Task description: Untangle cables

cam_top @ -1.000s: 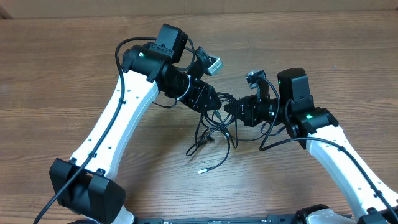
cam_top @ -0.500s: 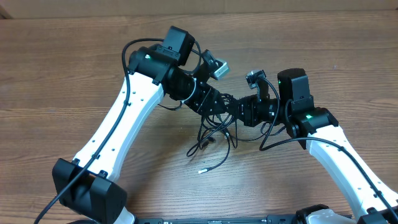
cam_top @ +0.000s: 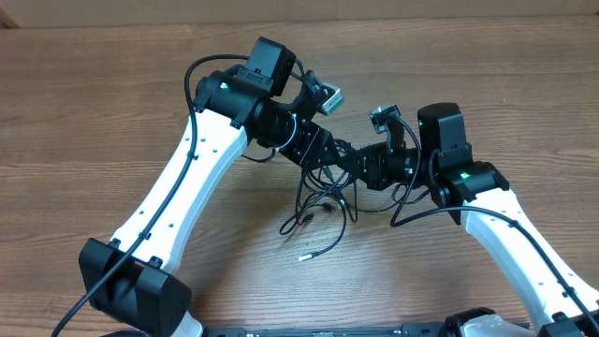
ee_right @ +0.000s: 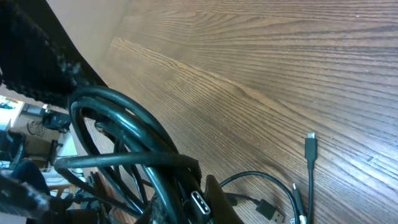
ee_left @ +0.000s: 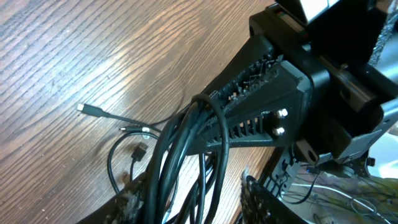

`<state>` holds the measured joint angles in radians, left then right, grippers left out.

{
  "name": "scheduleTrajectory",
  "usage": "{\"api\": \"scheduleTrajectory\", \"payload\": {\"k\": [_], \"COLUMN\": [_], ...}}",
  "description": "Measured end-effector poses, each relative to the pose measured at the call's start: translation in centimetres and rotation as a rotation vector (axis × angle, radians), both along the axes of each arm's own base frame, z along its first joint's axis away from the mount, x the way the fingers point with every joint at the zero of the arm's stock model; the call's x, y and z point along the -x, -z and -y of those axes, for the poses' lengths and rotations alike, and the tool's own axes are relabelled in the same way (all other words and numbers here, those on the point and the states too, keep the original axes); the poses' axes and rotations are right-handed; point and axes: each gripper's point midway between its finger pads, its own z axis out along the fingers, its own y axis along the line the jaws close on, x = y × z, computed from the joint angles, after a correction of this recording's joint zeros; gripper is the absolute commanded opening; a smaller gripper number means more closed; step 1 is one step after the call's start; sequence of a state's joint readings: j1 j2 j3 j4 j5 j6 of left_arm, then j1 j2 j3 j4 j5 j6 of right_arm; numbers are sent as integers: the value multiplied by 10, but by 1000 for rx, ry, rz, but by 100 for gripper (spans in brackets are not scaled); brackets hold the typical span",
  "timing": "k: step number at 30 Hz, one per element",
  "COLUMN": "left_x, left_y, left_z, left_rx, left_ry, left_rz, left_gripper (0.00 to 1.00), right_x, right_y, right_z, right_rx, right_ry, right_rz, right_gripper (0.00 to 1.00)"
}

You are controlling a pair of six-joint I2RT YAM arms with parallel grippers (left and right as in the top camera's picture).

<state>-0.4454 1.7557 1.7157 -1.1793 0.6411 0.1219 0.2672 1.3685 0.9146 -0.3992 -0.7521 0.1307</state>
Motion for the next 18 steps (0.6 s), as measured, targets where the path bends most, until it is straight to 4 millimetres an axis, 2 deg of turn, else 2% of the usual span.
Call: {"api": "scheduleTrajectory", "payload": {"k": [18], "left_x": [0], "left_y": [-3], "left_z": [-3], "left_rx": [-19], "left_ry": [-19], "left_rz": [-7], "left_gripper": [48], "right_x": [0], "right_y": [0], "right_z": [0], "right_rx": [-1], "right_ry": [0], "right_rz": [2], "right_gripper": [4]}}
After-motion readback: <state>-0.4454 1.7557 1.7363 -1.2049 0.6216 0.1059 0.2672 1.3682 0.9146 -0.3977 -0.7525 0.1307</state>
